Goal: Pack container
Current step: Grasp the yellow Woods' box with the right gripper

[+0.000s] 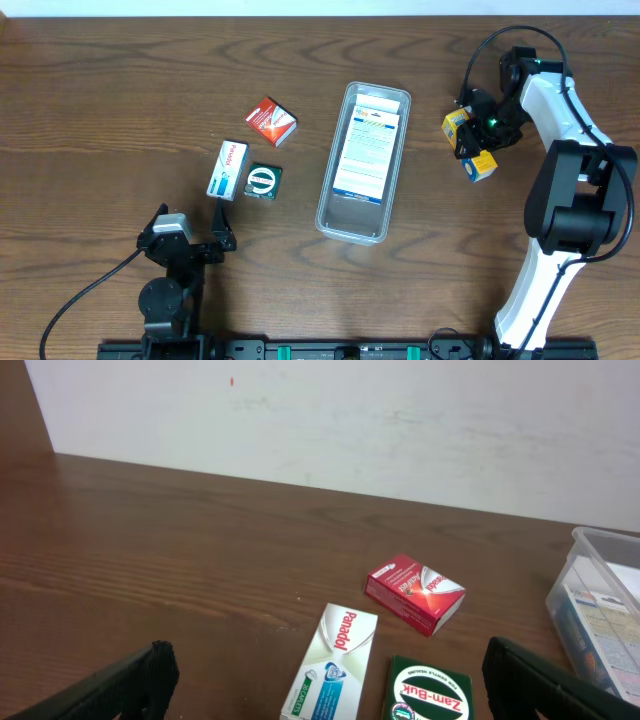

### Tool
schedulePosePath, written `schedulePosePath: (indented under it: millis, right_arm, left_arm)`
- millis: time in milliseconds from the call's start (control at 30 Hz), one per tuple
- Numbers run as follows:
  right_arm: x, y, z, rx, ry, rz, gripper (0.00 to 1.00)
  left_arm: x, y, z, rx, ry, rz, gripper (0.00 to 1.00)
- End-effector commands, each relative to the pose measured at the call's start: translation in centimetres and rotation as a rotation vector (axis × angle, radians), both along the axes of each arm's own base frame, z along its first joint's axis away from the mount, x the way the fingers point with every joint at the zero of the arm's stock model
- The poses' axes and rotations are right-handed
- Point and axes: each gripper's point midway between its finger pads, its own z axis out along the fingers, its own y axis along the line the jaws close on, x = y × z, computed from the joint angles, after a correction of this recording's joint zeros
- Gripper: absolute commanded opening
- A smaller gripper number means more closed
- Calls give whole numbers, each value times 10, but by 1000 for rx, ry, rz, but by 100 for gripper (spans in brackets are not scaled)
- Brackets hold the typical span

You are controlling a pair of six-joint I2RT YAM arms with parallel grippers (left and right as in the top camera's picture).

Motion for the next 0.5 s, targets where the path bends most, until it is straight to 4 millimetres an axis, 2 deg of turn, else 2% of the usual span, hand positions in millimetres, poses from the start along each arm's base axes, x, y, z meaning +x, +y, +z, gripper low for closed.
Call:
schedulePosePath:
  millis: [0,167,467]
  right_arm:
    - [0,-5,-5,-15,4,-5,52]
    - [7,-9,-6,-40,-22,-19,43]
    - [14,-18,-7,-95,-34,-129,39]
  left_arm:
    - [-1,2,-15,12,48,9,98]
    - [-1,2,-15,12,48,9,98]
    - [-1,2,-15,12,48,9,98]
